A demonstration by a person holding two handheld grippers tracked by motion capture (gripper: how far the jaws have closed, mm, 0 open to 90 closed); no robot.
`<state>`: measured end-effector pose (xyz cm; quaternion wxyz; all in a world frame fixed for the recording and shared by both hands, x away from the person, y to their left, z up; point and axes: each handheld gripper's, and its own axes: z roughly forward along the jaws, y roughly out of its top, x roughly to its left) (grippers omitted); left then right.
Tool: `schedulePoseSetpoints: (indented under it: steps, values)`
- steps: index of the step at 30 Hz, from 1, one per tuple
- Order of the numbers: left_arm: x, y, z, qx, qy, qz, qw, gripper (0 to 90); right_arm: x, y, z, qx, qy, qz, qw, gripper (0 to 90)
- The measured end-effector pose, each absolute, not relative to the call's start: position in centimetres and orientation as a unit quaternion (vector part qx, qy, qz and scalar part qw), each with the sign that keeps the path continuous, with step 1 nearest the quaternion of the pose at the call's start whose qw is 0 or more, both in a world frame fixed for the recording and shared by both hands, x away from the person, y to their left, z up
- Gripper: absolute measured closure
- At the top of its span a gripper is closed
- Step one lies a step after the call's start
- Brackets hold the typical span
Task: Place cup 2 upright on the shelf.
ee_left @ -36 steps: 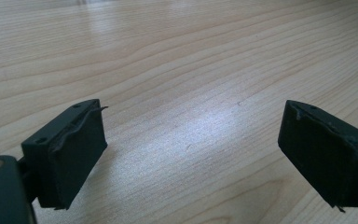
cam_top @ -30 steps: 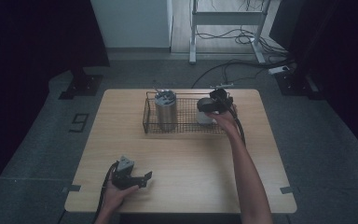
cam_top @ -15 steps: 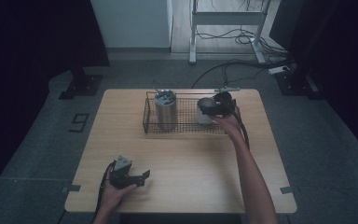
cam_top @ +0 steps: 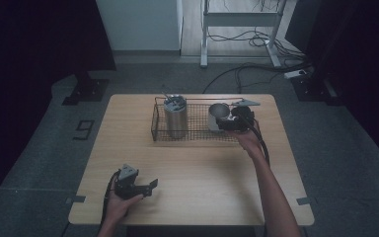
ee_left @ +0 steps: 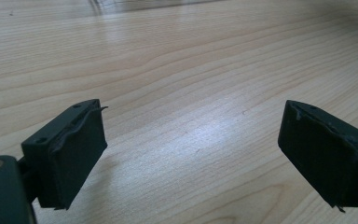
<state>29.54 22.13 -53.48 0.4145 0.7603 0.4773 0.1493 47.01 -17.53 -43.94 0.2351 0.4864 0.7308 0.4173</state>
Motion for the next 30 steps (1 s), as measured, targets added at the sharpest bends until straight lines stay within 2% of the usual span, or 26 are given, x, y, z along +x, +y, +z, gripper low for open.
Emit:
schedulePoseSetpoints:
  steps: [13,30]
  values:
    - [29.6,22.1,-53.5,0.765,0.477,0.159,0.402,7.4,44.1,-19.0,-45.1,0.480,0.728,0.428,0.239,8.1]
    - [29.6,22.1,-53.6,0.766,0.476,0.156,0.402,7.4,37.5,-22.2,-47.4,0.483,0.710,0.456,0.235,11.3]
